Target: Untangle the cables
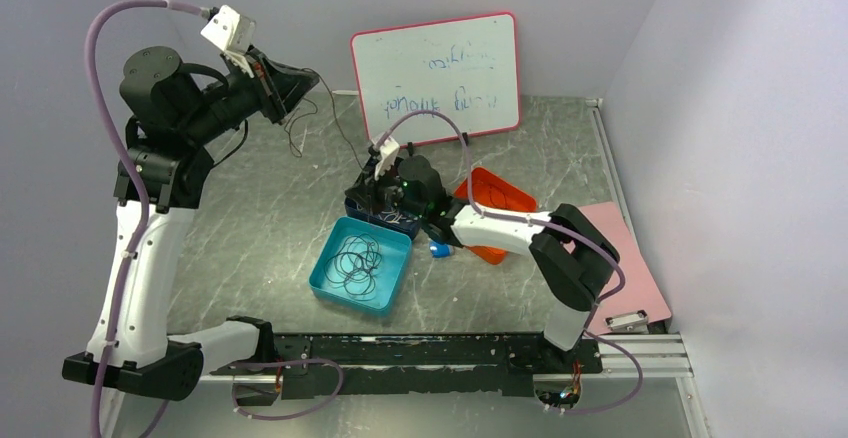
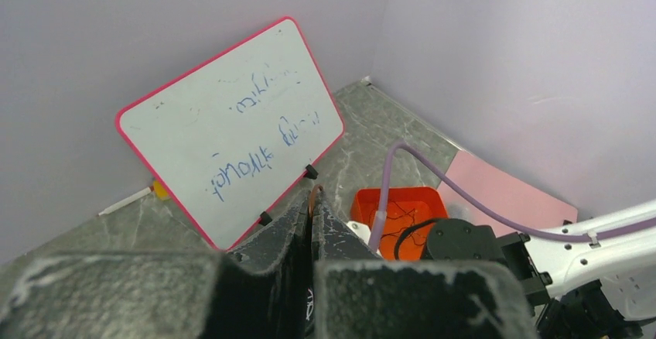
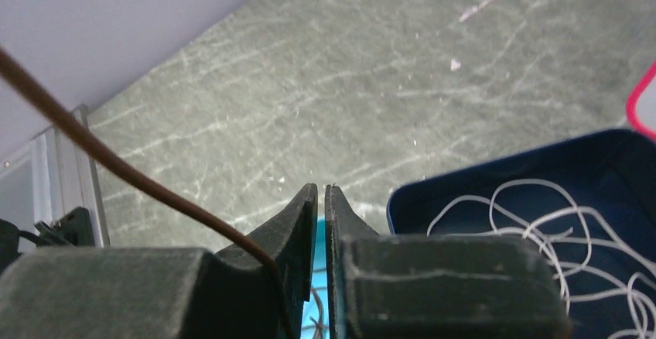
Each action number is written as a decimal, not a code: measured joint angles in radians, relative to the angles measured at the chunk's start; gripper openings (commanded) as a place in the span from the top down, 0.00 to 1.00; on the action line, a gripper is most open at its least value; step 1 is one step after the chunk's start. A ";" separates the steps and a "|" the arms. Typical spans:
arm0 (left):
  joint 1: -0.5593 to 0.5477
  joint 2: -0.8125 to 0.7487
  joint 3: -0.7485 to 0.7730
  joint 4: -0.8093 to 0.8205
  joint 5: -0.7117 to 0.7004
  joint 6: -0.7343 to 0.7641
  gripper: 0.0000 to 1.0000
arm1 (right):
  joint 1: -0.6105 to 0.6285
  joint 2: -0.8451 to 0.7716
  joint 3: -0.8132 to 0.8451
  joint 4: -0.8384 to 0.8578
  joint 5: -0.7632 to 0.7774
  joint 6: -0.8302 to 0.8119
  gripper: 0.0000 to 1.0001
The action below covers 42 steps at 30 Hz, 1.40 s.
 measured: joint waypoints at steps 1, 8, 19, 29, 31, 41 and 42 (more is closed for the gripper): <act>0.000 0.001 0.000 0.000 -0.008 -0.003 0.93 | 0.000 0.000 -0.015 0.002 0.000 0.003 0.82; 0.000 0.000 0.000 0.000 -0.069 -0.018 0.93 | 0.000 -0.005 -0.107 0.019 0.000 0.018 0.72; 0.000 -0.023 -0.004 0.009 -0.177 -0.046 0.93 | 0.000 -0.071 -0.246 0.019 0.005 0.025 0.52; 0.000 -0.062 -0.058 0.026 -0.225 -0.066 0.93 | 0.000 -0.195 -0.307 0.009 0.046 0.015 0.44; 0.000 -0.063 -0.074 0.023 -0.235 -0.067 0.93 | 0.000 -0.249 -0.307 -0.012 0.099 0.003 0.42; -0.053 -0.072 -0.133 -0.047 -0.281 -0.063 0.93 | -0.085 -0.525 -0.299 -0.186 0.445 -0.060 0.34; -0.071 -0.077 -0.151 -0.057 -0.293 -0.066 0.93 | -0.099 -0.551 -0.299 -0.200 0.472 -0.068 0.32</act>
